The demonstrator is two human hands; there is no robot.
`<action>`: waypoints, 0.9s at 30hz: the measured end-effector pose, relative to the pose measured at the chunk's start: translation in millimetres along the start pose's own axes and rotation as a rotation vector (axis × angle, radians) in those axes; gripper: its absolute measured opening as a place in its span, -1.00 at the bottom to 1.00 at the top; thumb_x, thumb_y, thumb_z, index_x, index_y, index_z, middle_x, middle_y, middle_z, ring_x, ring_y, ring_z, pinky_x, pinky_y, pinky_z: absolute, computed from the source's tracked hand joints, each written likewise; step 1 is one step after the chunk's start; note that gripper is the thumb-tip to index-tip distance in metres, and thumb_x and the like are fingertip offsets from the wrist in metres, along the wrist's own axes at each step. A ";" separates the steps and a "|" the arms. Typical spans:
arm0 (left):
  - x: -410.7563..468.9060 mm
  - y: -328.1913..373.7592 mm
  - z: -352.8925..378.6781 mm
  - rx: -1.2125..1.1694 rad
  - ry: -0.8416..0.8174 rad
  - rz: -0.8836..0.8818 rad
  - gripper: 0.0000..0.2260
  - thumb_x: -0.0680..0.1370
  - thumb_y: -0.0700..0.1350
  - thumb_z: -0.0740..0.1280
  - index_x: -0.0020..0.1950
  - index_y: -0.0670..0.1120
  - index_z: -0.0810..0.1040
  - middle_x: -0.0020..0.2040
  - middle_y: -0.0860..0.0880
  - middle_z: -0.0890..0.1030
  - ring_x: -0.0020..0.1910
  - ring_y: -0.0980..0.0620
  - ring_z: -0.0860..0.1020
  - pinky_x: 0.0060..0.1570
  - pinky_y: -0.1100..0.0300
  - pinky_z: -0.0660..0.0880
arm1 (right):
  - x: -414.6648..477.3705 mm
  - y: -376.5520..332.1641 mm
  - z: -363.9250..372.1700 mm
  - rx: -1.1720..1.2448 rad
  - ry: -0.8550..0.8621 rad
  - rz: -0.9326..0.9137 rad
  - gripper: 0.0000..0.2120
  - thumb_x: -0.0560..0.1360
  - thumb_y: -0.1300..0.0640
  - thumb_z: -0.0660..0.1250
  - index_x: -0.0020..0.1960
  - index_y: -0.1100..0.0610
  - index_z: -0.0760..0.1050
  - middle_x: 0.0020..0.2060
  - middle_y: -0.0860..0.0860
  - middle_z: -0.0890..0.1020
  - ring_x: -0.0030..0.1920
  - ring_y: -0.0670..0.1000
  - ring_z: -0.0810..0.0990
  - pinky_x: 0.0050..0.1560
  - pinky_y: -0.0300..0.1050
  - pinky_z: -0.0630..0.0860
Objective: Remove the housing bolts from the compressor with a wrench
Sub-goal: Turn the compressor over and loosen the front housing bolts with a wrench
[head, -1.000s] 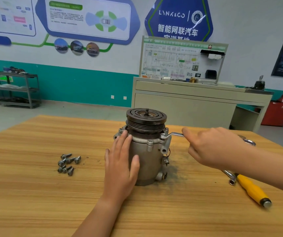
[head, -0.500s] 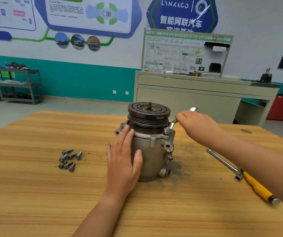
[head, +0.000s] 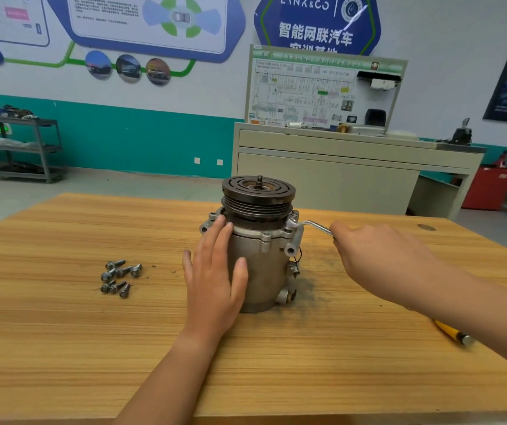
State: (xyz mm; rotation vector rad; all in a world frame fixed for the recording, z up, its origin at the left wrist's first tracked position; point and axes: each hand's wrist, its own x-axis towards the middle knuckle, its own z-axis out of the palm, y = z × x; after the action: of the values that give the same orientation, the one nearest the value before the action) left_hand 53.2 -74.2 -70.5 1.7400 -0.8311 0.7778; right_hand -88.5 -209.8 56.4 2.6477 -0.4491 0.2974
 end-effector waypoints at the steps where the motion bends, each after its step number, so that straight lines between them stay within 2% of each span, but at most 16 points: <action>1: -0.3 0.1 -0.1 -0.001 0.000 0.000 -0.56 0.53 0.03 0.04 0.42 0.07 0.14 0.45 0.14 0.14 0.41 0.32 0.04 0.36 -0.11 -0.08 | 2.0 -1.7 -3.0 -0.027 -0.016 0.005 -0.91 0.58 0.21 0.03 0.04 0.06 0.23 -0.42 -0.05 0.33 -0.45 -0.07 0.28 -0.52 -0.18 0.18; 5: 0.2 0.3 -0.4 -0.006 0.003 -0.004 -0.56 0.53 0.04 0.05 0.42 0.07 0.16 0.45 0.14 0.15 0.41 0.30 0.06 0.36 -0.11 -0.08 | 6.2 -7.6 -18.6 -0.210 -0.065 -0.045 -0.77 0.55 0.32 0.07 0.18 0.17 0.29 -0.43 -0.02 0.26 -0.48 -0.05 0.26 -0.55 -0.21 0.23; 7: -0.1 -0.9 -0.5 0.014 0.010 0.009 -0.55 0.53 0.03 0.06 0.43 0.02 0.22 0.45 0.13 0.15 0.39 0.31 0.05 0.35 -0.13 -0.06 | 2.9 -12.4 -18.9 -0.295 -0.081 -0.094 -0.67 0.54 0.34 0.09 0.30 0.28 0.21 -0.45 0.01 0.23 -0.49 0.00 0.27 -0.55 -0.19 0.25; 10: 0.5 -1.4 -0.2 0.038 0.017 0.023 -0.54 0.53 0.01 0.08 0.42 -0.07 0.29 0.45 0.11 0.16 0.39 0.31 0.06 0.33 -0.14 -0.05 | 0.3 -12.8 -11.8 -0.411 -0.029 -0.169 -0.61 0.59 0.21 0.01 0.38 0.30 0.08 -0.48 0.03 0.26 -0.55 0.01 0.24 -0.62 -0.18 0.15; 12: 0.5 -1.7 -0.4 0.037 0.014 0.021 -0.54 0.53 0.01 0.08 0.42 -0.06 0.28 0.45 0.12 0.16 0.39 0.30 0.06 0.34 -0.14 -0.06 | 3.4 -5.9 -8.9 -0.433 0.012 -0.202 -0.59 0.61 0.10 -0.07 0.39 0.28 0.06 -0.48 0.01 0.27 -0.54 -0.01 0.25 -0.60 -0.18 0.14; 14: 0.5 -1.9 -0.3 0.031 0.012 0.016 -0.54 0.53 0.02 0.07 0.43 -0.03 0.27 0.45 0.14 0.15 0.39 0.31 0.06 0.35 -0.14 -0.07 | 9.7 5.3 -6.4 -0.444 0.029 -0.240 -0.60 0.61 0.15 -0.08 0.40 0.27 0.04 -0.47 0.00 0.27 -0.53 -0.02 0.26 -0.59 -0.17 0.14; 17: 0.3 -1.5 1.0 0.031 0.027 0.022 -0.54 0.53 0.01 0.08 0.42 -0.05 0.28 0.44 0.12 0.16 0.39 0.30 0.08 0.34 -0.16 -0.05 | 23.0 22.3 -4.4 -0.458 0.029 -0.272 -0.66 0.59 0.22 -0.01 0.35 0.23 0.09 -0.45 -0.01 0.27 -0.51 -0.03 0.28 -0.56 -0.18 0.22; 21: 2.7 3.4 -2.3 0.013 0.020 0.016 -0.54 0.52 -0.01 0.08 0.40 -0.13 0.33 0.42 0.10 0.20 0.40 0.13 0.18 0.33 -0.29 0.05 | 48.7 29.5 5.4 -0.456 0.078 -0.223 -0.83 0.56 0.27 0.07 0.14 0.16 0.23 -0.40 -0.02 0.29 -0.49 -0.03 0.27 -0.54 -0.18 0.12; 24: 3.1 3.8 -3.7 0.014 0.015 0.005 -0.54 0.52 -0.02 0.08 0.39 -0.15 0.35 0.43 0.03 0.26 0.39 0.09 0.21 0.31 -0.36 0.13 | 64.6 26.2 25.4 -0.306 0.201 -0.192 -0.81 0.53 0.34 0.09 0.14 0.21 0.28 -0.20 0.10 0.51 -0.24 0.13 0.51 -0.33 -0.11 0.28; 26: 2.7 3.8 -3.0 0.008 0.020 0.007 -0.54 0.52 -0.03 0.09 0.39 -0.16 0.34 0.44 0.03 0.26 0.39 0.15 0.19 0.31 -0.33 0.18 | 74.8 22.6 34.3 -0.254 0.209 -0.186 -0.78 0.52 0.37 0.10 0.15 0.22 0.30 -0.11 0.15 0.57 -0.12 0.16 0.54 -0.01 -0.03 0.40; 27: 2.0 2.9 -3.1 0.005 0.019 0.014 -0.53 0.52 -0.03 0.10 0.40 -0.16 0.33 0.43 0.05 0.23 0.38 0.20 0.16 0.33 -0.25 0.19 | 80.3 20.3 36.6 -0.227 0.215 -0.184 -0.77 0.52 0.37 0.11 0.15 0.22 0.31 -0.09 0.14 0.58 -0.09 0.16 0.55 0.14 0.00 0.37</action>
State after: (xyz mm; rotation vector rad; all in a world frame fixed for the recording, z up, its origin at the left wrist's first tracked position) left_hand 51.6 -72.4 -66.5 1.7308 -0.8299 0.8054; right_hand -16.5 -264.8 54.1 2.3822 -0.1571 0.4400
